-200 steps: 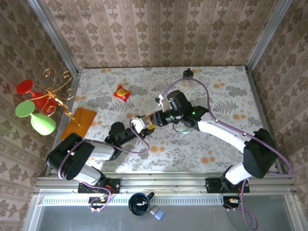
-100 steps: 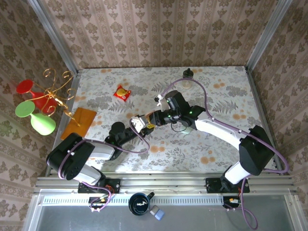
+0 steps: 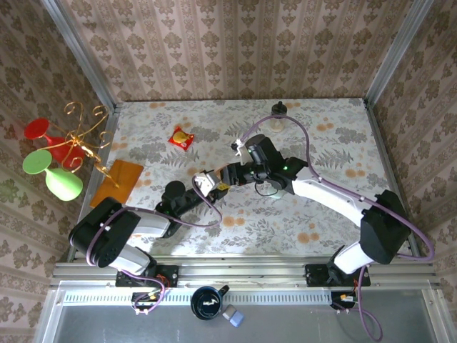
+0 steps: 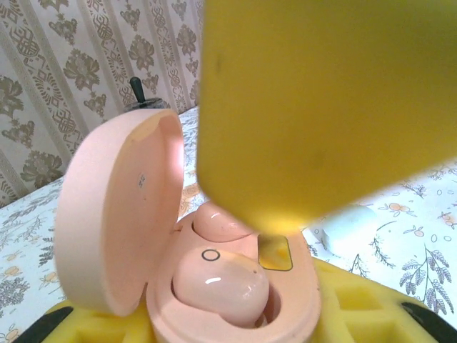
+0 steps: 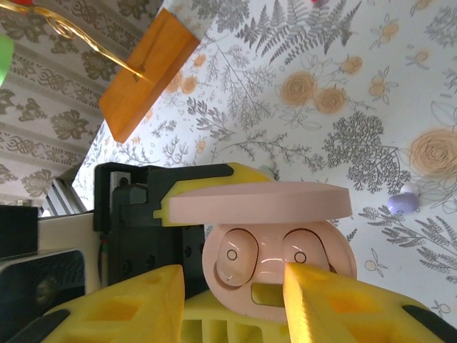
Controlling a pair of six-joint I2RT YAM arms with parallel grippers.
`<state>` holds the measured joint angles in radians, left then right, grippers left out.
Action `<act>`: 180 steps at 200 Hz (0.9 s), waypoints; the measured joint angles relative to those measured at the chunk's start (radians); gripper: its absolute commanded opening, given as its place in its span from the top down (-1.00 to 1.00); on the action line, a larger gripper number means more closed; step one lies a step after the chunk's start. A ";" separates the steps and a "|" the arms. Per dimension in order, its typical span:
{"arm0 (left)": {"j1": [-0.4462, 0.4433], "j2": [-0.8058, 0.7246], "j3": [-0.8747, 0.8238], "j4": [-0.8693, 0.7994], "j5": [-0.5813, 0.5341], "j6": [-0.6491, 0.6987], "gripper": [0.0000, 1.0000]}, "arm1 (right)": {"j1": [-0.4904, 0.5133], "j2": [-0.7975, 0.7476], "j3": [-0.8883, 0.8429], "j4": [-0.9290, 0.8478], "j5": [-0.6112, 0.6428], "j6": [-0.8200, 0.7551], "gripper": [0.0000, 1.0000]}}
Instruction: Insert the wireless bluetooth earbuds into the charging case
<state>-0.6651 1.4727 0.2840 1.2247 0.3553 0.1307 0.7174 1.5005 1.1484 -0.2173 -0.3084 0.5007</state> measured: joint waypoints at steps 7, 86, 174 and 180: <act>0.002 0.000 0.000 0.002 0.004 0.000 0.36 | 0.000 -0.013 0.000 0.000 0.002 -0.008 0.12; 0.005 -0.002 -0.013 0.003 0.061 0.025 0.37 | -0.001 -0.060 0.043 -0.025 0.010 -0.083 0.21; -0.003 -0.032 -0.015 0.003 0.043 0.011 0.36 | -0.006 0.039 0.124 -0.081 0.011 -0.086 0.32; -0.003 -0.036 -0.015 0.003 0.041 0.003 0.36 | -0.008 0.032 0.114 -0.082 0.011 -0.085 0.32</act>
<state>-0.6682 1.4368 0.2691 1.2282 0.3962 0.1337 0.7094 1.5326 1.2625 -0.2989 -0.2977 0.4152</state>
